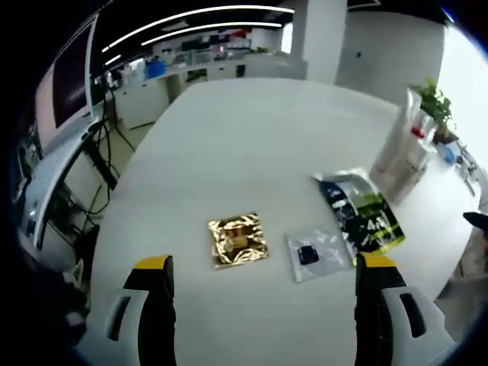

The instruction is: Arrange the skincare products in the storage area until every visible bottle or jar stands upright without overlapping.

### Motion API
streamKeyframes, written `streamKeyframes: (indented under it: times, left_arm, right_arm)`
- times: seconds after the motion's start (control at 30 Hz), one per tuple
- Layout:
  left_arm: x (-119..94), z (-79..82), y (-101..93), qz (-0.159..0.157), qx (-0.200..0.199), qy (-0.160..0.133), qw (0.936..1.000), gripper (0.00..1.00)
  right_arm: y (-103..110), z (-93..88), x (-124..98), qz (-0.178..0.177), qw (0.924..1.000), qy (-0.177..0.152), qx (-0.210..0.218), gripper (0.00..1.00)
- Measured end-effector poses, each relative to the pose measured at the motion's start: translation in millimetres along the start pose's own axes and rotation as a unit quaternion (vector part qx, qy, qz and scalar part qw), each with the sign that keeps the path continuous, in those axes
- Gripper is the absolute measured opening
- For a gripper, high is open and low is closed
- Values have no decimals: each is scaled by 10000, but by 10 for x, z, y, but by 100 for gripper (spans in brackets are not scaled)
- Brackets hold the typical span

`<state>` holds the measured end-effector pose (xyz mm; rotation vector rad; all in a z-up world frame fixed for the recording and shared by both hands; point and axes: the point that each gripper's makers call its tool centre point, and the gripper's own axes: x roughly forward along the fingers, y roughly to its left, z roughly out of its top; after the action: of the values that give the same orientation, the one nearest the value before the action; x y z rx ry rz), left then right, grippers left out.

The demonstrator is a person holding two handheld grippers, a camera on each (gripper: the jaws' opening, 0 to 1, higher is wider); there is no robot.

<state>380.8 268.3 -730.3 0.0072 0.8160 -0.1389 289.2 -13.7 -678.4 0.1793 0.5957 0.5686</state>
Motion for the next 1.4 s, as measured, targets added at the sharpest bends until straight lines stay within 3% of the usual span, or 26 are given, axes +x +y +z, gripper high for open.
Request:
streamKeyframes:
  times: [0.23,1.4]
  left_arm:
    - [109,-18,116,234,-117,96,9996,97]
    - [543,-73,279,662,-522,234,9962,96]
  right_arm:
    - [-34,-3,0,-68,10000,-4,48,98]
    - [-110,-42,12,-235,9995,102,198,98]
